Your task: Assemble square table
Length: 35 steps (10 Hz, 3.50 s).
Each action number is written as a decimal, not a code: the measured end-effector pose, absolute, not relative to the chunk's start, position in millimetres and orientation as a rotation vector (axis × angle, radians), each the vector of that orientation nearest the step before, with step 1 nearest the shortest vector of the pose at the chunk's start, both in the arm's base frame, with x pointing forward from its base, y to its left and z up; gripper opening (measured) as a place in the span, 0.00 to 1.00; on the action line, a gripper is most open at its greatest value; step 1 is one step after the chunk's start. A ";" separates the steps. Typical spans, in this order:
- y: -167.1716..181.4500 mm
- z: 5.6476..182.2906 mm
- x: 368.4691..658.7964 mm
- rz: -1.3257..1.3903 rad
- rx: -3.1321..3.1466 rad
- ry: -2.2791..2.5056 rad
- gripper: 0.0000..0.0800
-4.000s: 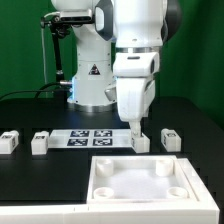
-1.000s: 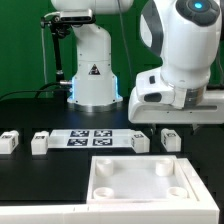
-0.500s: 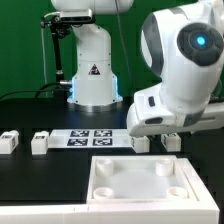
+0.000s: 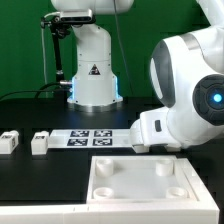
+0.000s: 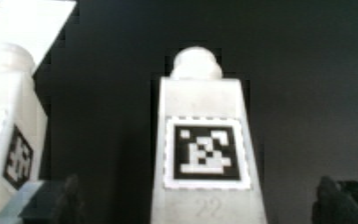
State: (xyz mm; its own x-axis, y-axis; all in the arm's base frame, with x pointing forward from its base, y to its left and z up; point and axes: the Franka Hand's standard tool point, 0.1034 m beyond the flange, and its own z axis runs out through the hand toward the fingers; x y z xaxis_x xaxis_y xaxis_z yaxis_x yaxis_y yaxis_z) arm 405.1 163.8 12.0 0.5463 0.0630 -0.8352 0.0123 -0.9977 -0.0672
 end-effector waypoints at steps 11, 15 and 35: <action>160.0 39.6 411.1 1.489 -2.735 -0.001 0.36; 149.4 78.2 425.7 1.438 -2.732 -0.045 0.36; 105.2 110.2 564.8 -0.427 -2.995 -0.314 0.36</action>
Offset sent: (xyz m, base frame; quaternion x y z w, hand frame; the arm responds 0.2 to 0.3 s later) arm -0.0011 0.0006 -0.0060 -0.0152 -0.0126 0.0681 0.9975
